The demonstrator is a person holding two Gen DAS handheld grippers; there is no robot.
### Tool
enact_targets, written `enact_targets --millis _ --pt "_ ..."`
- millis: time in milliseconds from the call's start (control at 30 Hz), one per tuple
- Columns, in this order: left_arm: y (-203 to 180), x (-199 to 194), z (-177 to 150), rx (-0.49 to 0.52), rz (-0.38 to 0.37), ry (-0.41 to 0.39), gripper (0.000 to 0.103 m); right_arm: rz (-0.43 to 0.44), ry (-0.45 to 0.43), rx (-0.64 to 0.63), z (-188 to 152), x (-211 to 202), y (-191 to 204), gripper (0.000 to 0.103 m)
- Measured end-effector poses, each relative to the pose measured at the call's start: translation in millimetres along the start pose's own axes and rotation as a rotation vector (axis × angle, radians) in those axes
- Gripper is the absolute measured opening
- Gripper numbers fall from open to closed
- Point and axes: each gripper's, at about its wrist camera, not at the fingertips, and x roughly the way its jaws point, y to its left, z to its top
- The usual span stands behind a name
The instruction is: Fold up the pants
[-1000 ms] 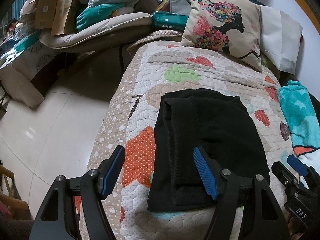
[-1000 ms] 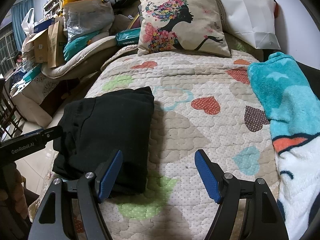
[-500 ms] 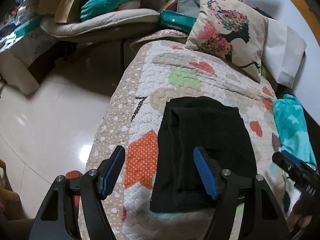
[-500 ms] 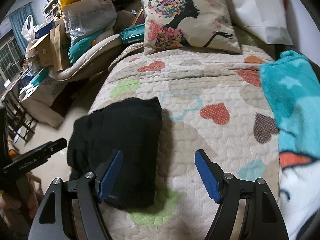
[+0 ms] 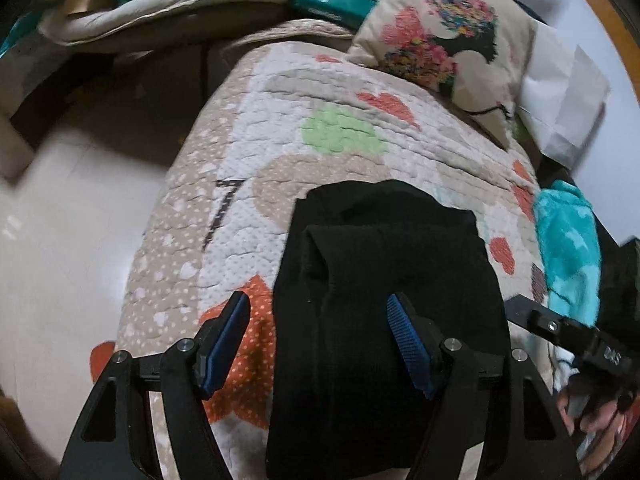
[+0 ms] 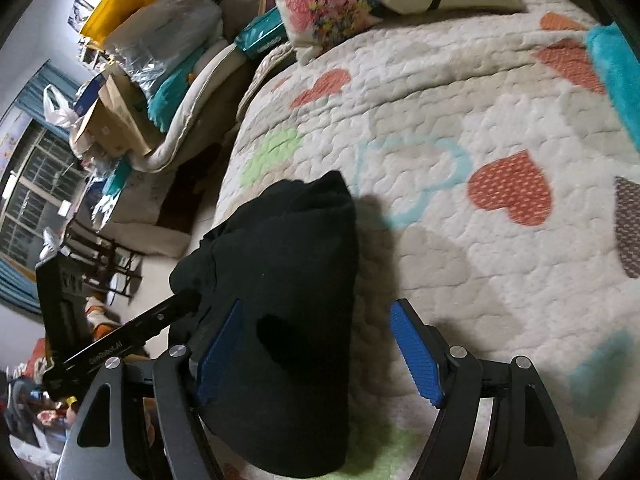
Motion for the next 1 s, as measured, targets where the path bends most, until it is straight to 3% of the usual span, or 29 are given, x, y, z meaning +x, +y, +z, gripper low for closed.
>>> enact_targets --millis 267,400,467,533,600,800,1000 --pt "12.7 26.2 -2.4 -0.071 -0.172 0.08 0.083 0.085 0.03 0.053 2.8 27.7 -3.8 0.08" --pt "3.5 33.7 -3.4 -0.041 -0.177 0.051 0.09 0.127 0.04 0.089 3.1 42.3 -6.0 0.08" --pt "2.1 34.0 -1.1 -0.049 -0.204 0.052 0.081 0.142 0.035 0.098 5.0 43.7 -6.4 0.076" --pt "3.3 35.1 2.7 -0.079 -0.256 0.074 0.057 0.155 0.039 0.089 5.9 42.6 -5.2 0.062" --pt "4.9 33.7 5.1 -0.105 -0.283 0.077 0.05 0.166 0.037 0.092 6.4 39.3 -5.6 0.057" --pt "-6.0 26.9 12.5 -0.082 -0.274 0.052 0.045 0.15 0.015 0.041 10.4 30.9 7.0 0.045" --pt "-21.0 27.2 38.4 -0.074 -0.305 0.025 0.043 0.102 -0.033 -0.005 29.8 16.2 14.8 0.043"
